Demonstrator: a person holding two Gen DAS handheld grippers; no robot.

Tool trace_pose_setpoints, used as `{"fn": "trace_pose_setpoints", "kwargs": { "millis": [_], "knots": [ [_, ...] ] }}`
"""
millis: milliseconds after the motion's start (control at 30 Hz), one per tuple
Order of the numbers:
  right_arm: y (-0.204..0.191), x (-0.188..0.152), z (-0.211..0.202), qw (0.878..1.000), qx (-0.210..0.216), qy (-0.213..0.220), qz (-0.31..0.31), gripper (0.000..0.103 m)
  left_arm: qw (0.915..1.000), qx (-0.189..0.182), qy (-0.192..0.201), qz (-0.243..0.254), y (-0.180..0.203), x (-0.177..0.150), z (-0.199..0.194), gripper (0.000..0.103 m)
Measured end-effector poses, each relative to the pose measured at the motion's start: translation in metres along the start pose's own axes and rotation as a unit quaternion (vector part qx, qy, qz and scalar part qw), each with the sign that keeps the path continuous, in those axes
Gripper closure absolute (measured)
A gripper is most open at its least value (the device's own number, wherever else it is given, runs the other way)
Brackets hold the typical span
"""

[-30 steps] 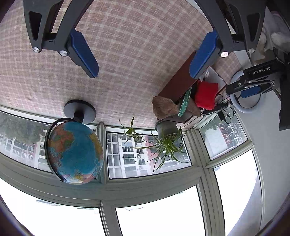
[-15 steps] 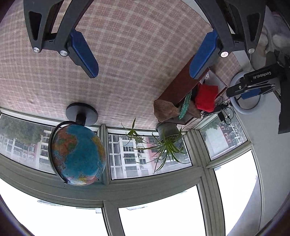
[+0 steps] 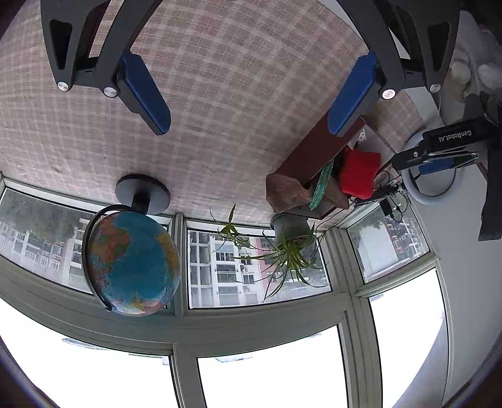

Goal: Organize soft objects

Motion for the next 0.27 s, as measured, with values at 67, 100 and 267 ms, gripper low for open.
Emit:
{"fn": "trace_pose_setpoints", "kwargs": {
  "millis": [67, 100, 267],
  "knots": [
    [0.0002, -0.0004, 0.0003, 1.0, 0.001, -0.001, 0.001, 0.004, 1.0, 0.0, 0.002, 0.0, -0.0003, 0.0003, -0.0004, 0.022],
    [0.0002, -0.0006, 0.0006, 1.0, 0.002, -0.002, 0.002, 0.004, 1.0, 0.001, 0.003, 0.001, -0.0007, 0.0005, -0.0006, 0.022],
    [0.0, -0.0009, 0.0018, 1.0, 0.002, -0.004, 0.003, 0.004, 1.0, 0.003, 0.005, 0.002, -0.0017, 0.0012, -0.0009, 0.022]
  ]
}}
Point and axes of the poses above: each gripper's, at about its wrist camera, not at the fingertips, and z roughly the way its jaws point, y to its right, x to its top, the point moved 10 cm from there along z, roughly the way its jaws point, and after that the axes turned 3 degrees about -y, right-handed, at the moved point
